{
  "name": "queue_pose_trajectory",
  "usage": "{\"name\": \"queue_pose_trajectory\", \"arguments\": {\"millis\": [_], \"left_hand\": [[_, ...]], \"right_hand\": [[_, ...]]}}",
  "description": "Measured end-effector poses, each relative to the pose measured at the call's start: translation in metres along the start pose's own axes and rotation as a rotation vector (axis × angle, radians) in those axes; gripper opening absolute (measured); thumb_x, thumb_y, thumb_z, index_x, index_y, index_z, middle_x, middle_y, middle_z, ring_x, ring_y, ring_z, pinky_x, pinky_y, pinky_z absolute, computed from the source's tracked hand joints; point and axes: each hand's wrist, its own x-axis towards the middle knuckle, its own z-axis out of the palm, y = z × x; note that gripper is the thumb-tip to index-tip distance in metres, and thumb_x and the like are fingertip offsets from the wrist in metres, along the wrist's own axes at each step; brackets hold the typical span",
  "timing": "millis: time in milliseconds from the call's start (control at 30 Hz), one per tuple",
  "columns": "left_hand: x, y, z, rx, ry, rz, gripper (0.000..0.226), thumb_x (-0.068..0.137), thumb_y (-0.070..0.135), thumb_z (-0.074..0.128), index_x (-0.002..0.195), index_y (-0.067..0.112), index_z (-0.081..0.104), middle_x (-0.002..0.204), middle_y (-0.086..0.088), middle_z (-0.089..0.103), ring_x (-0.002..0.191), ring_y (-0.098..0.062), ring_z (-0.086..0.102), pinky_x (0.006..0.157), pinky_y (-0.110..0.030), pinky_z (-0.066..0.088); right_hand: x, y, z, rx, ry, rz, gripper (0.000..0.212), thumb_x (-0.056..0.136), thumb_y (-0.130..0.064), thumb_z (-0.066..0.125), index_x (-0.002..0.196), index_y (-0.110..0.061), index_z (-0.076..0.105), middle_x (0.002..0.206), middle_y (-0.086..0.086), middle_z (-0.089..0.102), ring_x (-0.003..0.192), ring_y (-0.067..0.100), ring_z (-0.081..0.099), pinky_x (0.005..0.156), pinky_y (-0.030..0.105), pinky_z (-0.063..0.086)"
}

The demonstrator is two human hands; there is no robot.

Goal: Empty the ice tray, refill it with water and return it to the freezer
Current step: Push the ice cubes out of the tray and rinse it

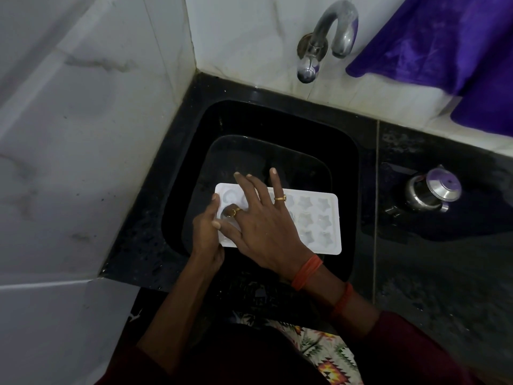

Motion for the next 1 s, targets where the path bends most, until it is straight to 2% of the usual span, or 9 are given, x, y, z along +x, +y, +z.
{"name": "queue_pose_trajectory", "arguments": {"millis": [67, 133, 300, 433, 567, 667, 767, 833, 1000], "left_hand": [[0.0015, -0.0005, 0.0004, -0.002, -0.002, -0.007, 0.038, 0.098, 0.047, 0.058, 0.090, 0.017, 0.079, 0.094, -0.013, 0.079, 0.084, -0.027, 0.078, 0.057, -0.032, 0.060], [0.0017, -0.0005, 0.0006, 0.000, 0.004, 0.004, 0.037, 0.098, 0.048, 0.058, 0.096, 0.016, 0.076, 0.092, -0.011, 0.079, 0.081, -0.025, 0.078, 0.055, -0.030, 0.059], [-0.0008, 0.0001, 0.0020, 0.017, -0.017, 0.016, 0.044, 0.100, 0.049, 0.054, 0.112, 0.010, 0.073, 0.108, -0.017, 0.076, 0.101, -0.032, 0.074, 0.090, -0.045, 0.057], [0.0011, -0.0015, 0.0023, 0.041, -0.011, 0.036, 0.048, 0.102, 0.048, 0.050, 0.117, 0.008, 0.072, 0.113, -0.018, 0.075, 0.107, -0.034, 0.072, 0.100, -0.049, 0.053], [0.0013, -0.0024, 0.0023, 0.052, -0.007, 0.024, 0.042, 0.099, 0.051, 0.056, 0.096, 0.017, 0.080, 0.105, -0.017, 0.077, 0.101, -0.035, 0.074, 0.092, -0.049, 0.056], [0.0021, -0.0007, 0.0030, 0.055, 0.016, 0.020, 0.037, 0.097, 0.050, 0.060, 0.093, 0.019, 0.079, 0.101, -0.015, 0.078, 0.096, -0.034, 0.075, 0.085, -0.047, 0.059], [0.0044, -0.0008, 0.0027, 0.049, 0.017, 0.017, 0.037, 0.096, 0.050, 0.060, 0.082, 0.026, 0.082, 0.094, -0.010, 0.079, 0.088, -0.029, 0.077, 0.073, -0.039, 0.060], [0.0045, -0.0007, 0.0023, 0.058, 0.013, 0.013, 0.036, 0.097, 0.051, 0.058, 0.079, 0.030, 0.082, 0.093, -0.009, 0.079, 0.087, -0.027, 0.077, 0.072, -0.037, 0.060], [0.0012, 0.0011, 0.0026, 0.077, -0.002, 0.018, 0.047, 0.098, 0.052, 0.055, 0.112, 0.011, 0.074, 0.107, -0.016, 0.077, 0.100, -0.032, 0.075, 0.091, -0.045, 0.056]], "right_hand": [[0.0006, 0.0022, 0.0001, -0.006, 0.002, 0.004, 0.060, 0.102, -0.063, 0.028, 0.097, -0.028, 0.077, 0.154, 0.012, 0.045, 0.144, 0.027, 0.038, 0.124, 0.058, 0.006], [0.0002, 0.0021, -0.0002, -0.012, -0.002, 0.005, 0.061, 0.102, -0.063, 0.028, 0.098, -0.028, 0.077, 0.154, 0.012, 0.045, 0.144, 0.027, 0.038, 0.124, 0.058, 0.004], [-0.0024, -0.0018, -0.0005, -0.004, -0.005, -0.011, 0.064, 0.102, -0.064, 0.025, 0.096, -0.025, 0.075, 0.153, 0.012, 0.046, 0.143, 0.027, 0.039, 0.125, 0.055, -0.002], [-0.0036, -0.0036, -0.0012, -0.002, -0.012, -0.025, 0.064, 0.101, -0.066, 0.028, 0.097, -0.023, 0.075, 0.154, 0.012, 0.045, 0.144, 0.026, 0.038, 0.125, 0.055, -0.002], [0.0000, 0.0006, -0.0038, -0.020, 0.003, -0.034, 0.062, 0.101, -0.065, 0.029, 0.093, -0.026, 0.075, 0.152, 0.013, 0.047, 0.143, 0.027, 0.040, 0.125, 0.055, 0.001], [0.0028, 0.0029, -0.0046, -0.030, 0.025, -0.032, 0.060, 0.101, -0.065, 0.029, 0.092, -0.027, 0.075, 0.151, 0.014, 0.049, 0.141, 0.029, 0.043, 0.125, 0.055, 0.004], [0.0024, 0.0032, -0.0050, -0.046, 0.016, -0.021, 0.061, 0.102, -0.064, 0.029, 0.095, -0.025, 0.075, 0.150, 0.014, 0.049, 0.141, 0.029, 0.043, 0.125, 0.055, 0.003], [0.0011, 0.0024, -0.0055, -0.054, 0.007, -0.017, 0.062, 0.102, -0.064, 0.028, 0.098, -0.025, 0.076, 0.151, 0.014, 0.048, 0.141, 0.029, 0.043, 0.125, 0.055, 0.001], [0.0002, 0.0003, -0.0063, -0.029, -0.002, -0.036, 0.062, 0.101, -0.065, 0.028, 0.097, -0.027, 0.077, 0.152, 0.013, 0.047, 0.142, 0.027, 0.041, 0.125, 0.055, -0.001]]}}
